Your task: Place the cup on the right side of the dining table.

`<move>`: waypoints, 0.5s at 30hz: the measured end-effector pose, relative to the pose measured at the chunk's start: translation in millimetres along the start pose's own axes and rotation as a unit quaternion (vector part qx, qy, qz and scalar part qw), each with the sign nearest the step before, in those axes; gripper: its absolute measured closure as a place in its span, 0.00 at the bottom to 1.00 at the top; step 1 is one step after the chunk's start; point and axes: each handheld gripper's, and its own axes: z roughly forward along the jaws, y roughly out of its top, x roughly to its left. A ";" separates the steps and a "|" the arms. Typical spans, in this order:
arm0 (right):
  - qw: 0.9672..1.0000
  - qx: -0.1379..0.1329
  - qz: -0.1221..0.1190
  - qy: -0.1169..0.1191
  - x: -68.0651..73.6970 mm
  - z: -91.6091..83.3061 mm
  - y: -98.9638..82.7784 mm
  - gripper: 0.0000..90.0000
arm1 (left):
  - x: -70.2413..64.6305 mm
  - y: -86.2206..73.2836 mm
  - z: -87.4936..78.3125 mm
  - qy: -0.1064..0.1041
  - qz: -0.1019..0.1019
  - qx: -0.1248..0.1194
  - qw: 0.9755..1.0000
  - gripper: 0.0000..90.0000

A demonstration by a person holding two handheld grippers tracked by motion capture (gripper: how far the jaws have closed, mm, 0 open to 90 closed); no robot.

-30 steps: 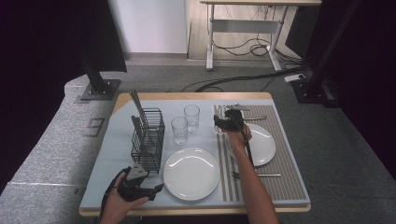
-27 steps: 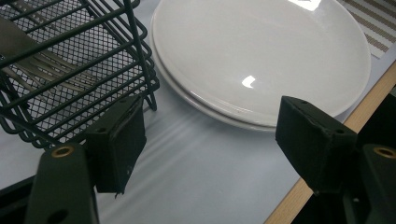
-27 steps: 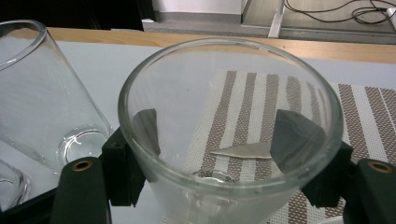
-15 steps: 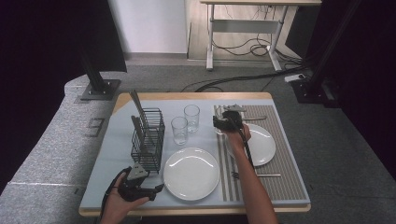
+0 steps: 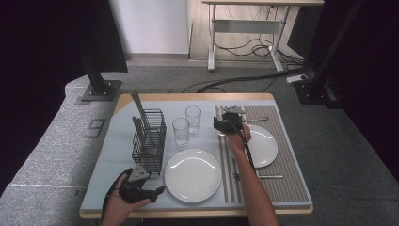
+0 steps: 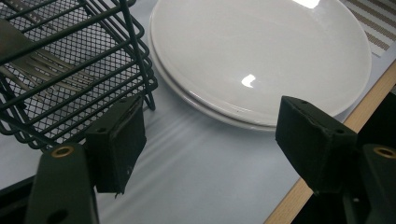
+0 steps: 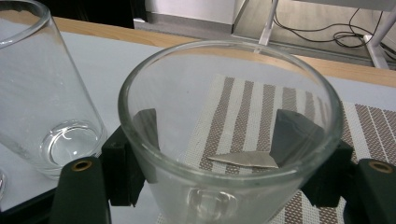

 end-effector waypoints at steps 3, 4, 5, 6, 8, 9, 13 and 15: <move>1.000 0.001 -0.004 0.001 0.3 -0.5 -0.4 0.32 | -0.5 0.2 0.0 0.000 0.001 0.000 1.000 0.27; 1.000 0.004 -0.004 0.001 -0.5 -1.1 -0.4 0.32 | -0.5 0.2 0.0 0.000 0.001 0.000 1.000 0.27; 1.000 0.004 -0.001 0.004 -1.3 -1.3 -0.6 0.32 | -0.4 0.1 0.1 0.000 0.001 0.000 1.000 0.27; 1.000 0.005 0.002 0.006 -2.4 -1.6 -0.7 0.32 | -0.4 0.1 0.1 0.000 0.001 0.000 1.000 0.27; 1.000 0.007 0.005 0.013 -4.3 -2.1 -0.7 0.32 | -0.4 0.2 0.3 0.000 0.001 0.000 1.000 0.27; 1.000 0.008 0.008 0.016 -4.8 -2.2 -0.8 0.31 | -0.5 0.2 0.3 0.000 0.001 0.001 1.000 0.27; 0.999 0.008 0.021 0.023 -5.7 -2.4 -0.7 0.30 | -0.7 0.2 0.6 0.000 0.001 0.001 1.000 0.27; 0.999 0.007 0.025 0.019 -5.6 -2.9 -0.6 0.27 | -0.5 0.1 0.4 0.000 0.001 0.000 1.000 0.27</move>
